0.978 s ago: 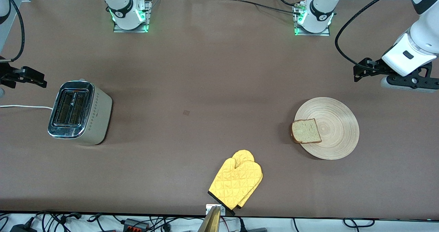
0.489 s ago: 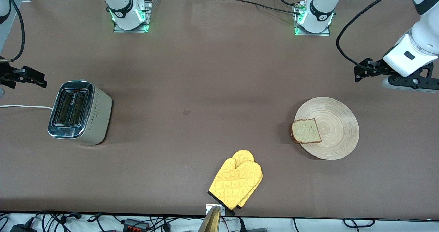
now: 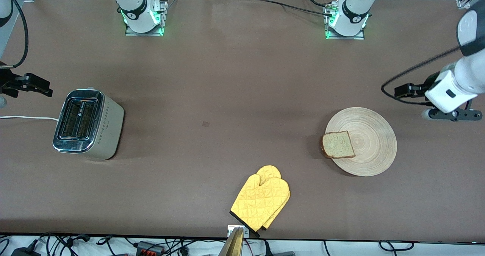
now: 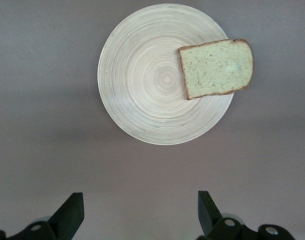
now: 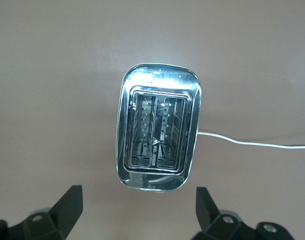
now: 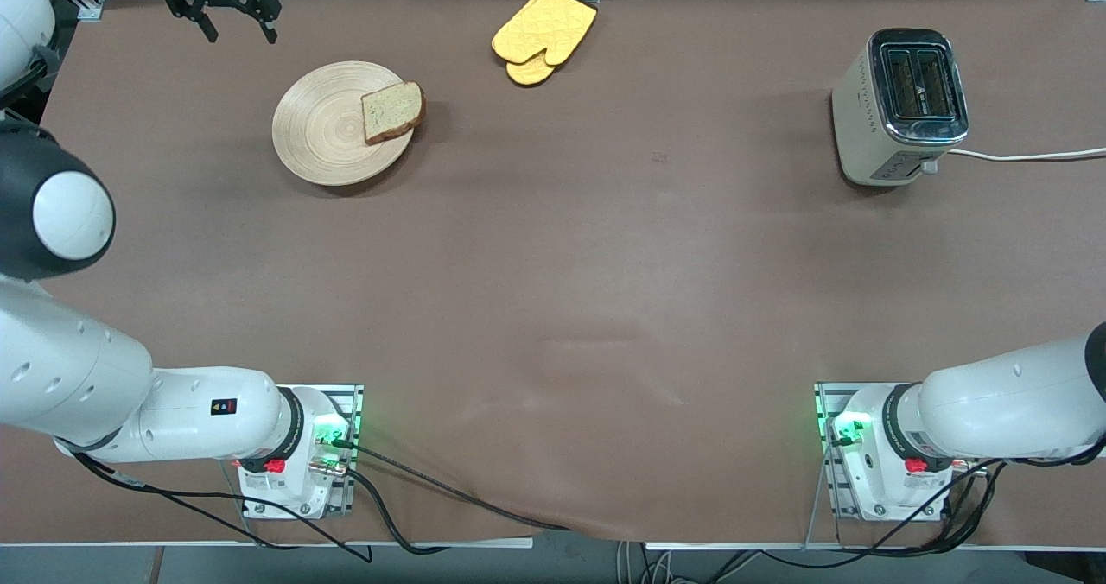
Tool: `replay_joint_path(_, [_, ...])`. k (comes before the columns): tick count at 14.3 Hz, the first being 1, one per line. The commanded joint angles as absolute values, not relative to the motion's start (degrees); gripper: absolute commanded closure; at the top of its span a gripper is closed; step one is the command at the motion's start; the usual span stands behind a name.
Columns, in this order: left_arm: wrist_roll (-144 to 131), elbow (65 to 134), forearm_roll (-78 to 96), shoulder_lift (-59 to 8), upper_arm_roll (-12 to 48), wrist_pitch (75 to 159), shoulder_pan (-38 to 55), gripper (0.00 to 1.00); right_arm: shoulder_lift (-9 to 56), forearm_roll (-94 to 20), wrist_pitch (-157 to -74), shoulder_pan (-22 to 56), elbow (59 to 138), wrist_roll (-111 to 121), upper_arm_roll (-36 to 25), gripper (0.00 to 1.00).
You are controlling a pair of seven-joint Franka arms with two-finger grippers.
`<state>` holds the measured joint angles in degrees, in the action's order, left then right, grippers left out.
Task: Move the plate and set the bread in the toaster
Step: 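Move the left gripper down to the wooden plate's rim, then grip the plate rim with the left gripper and drag it inward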
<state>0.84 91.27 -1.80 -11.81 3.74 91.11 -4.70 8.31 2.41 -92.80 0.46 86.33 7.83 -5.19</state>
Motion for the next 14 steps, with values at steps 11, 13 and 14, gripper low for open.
replay_joint_path(11, [23.8, 83.8, 30.0, -37.9, 4.2, 103.7, -22.7, 0.0, 8.2, 1.8, -91.1, 1.2, 85.6, 8.7, -5.4, 0.0])
replay_joint_path(13, [30.2, 83.7, 34.6, -41.4, 4.1, 105.4, -24.6, 0.0, 8.1, 1.8, -91.1, 1.2, 85.6, 8.7, -5.4, 0.0])
replay_joint_path(14, [32.9, 83.7, 36.6, -42.4, 4.1, 106.6, -25.4, 0.0, 8.1, 1.8, -91.1, 1.2, 85.6, 8.7, -5.4, 0.0])
